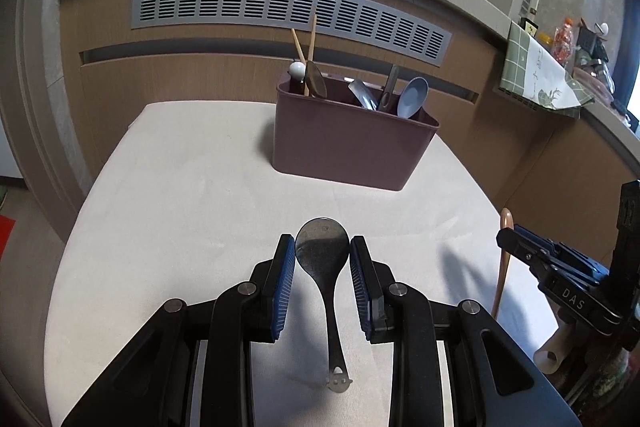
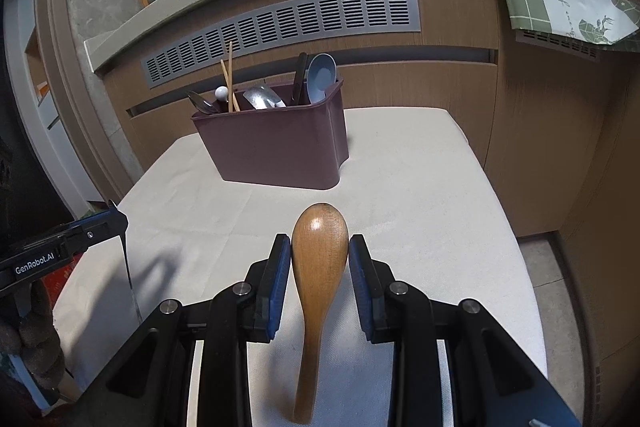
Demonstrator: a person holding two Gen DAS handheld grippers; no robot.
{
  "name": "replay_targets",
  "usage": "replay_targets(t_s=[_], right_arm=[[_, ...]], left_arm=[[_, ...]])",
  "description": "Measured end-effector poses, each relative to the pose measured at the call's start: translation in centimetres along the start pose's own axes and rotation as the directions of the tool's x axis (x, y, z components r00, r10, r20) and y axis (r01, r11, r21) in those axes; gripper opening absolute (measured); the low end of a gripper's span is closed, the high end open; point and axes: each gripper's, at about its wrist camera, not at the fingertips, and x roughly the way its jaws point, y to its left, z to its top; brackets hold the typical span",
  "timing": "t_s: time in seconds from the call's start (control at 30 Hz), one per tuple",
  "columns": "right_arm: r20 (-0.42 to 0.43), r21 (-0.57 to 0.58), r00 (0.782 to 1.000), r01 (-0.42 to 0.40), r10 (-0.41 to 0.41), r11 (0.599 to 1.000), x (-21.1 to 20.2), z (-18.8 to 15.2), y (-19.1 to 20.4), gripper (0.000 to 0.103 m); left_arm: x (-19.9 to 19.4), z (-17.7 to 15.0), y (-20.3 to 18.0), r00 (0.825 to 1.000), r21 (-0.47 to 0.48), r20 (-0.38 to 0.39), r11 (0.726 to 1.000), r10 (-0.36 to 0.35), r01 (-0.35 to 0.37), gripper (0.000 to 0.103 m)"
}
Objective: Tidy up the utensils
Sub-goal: 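Carry the metal spoon and wooden spoon over the caddy and drop them in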
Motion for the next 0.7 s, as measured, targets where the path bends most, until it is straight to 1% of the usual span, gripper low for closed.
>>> replay_targets(t_s=[0.13, 0.3, 0.4, 0.47, 0.53, 0.6, 0.63, 0.67, 0.7], right_arm=[[0.011, -0.013, 1.000, 0.008, -0.007, 1.000, -0.3, 0.2, 0.4, 0.028], [0.027, -0.038, 1.000, 0.010, -0.009, 0.999, -0.4, 0.7, 0.9, 0.028], [0.049, -0.047, 0.999, 0.006, -0.004, 0.999, -0.7, 1.4, 1.1, 0.028], [0.068, -0.039, 0.997, -0.019, 0.022, 0.999, -1.3, 2.7, 1.0, 0.028], [0.108, -0.062, 0.994, -0.029, 0.036, 0.998, -2.3, 4.9, 1.2, 0.027], [0.196, -0.115, 0.980, -0.002, 0.024, 0.993, -4.2, 8.5, 2.0, 0.027], [0.255, -0.141, 0.966, 0.003, 0.033, 0.990, -5.6, 11.0, 2.5, 0.027], [0.299, -0.156, 0.953, 0.004, 0.043, 0.988, -6.5, 12.7, 2.7, 0.027], [0.336, -0.164, 0.940, 0.005, 0.051, 0.986, -7.5, 15.1, 3.0, 0.027]], left_arm=[[-1.0, 0.2, -0.2, 1.000, 0.002, 0.027, 1.000, -0.004, 0.004, 0.029], [-1.8, 1.2, -0.2, 0.998, 0.019, 0.063, 1.000, -0.007, 0.005, 0.029], [-2.3, 2.7, 0.0, 0.996, 0.008, 0.085, 1.000, -0.024, 0.024, 0.029], [-3.1, 4.9, -0.1, 0.993, 0.012, 0.111, 0.999, -0.044, 0.043, 0.029], [-4.8, 8.5, -0.4, 0.982, 0.029, 0.172, 0.997, -0.072, 0.068, 0.029], [-6.7, 12.1, -0.9, 0.964, 0.047, 0.244, 0.994, -0.108, 0.099, 0.029], [-7.8, 14.5, -1.3, 0.949, 0.066, 0.285, 0.991, -0.132, 0.118, 0.029], [-8.6, 16.5, -1.6, 0.937, 0.082, 0.317, 0.988, -0.150, 0.130, 0.029], [-9.0, 17.8, -1.6, 0.928, 0.089, 0.336, 0.987, -0.159, 0.137, 0.029]])
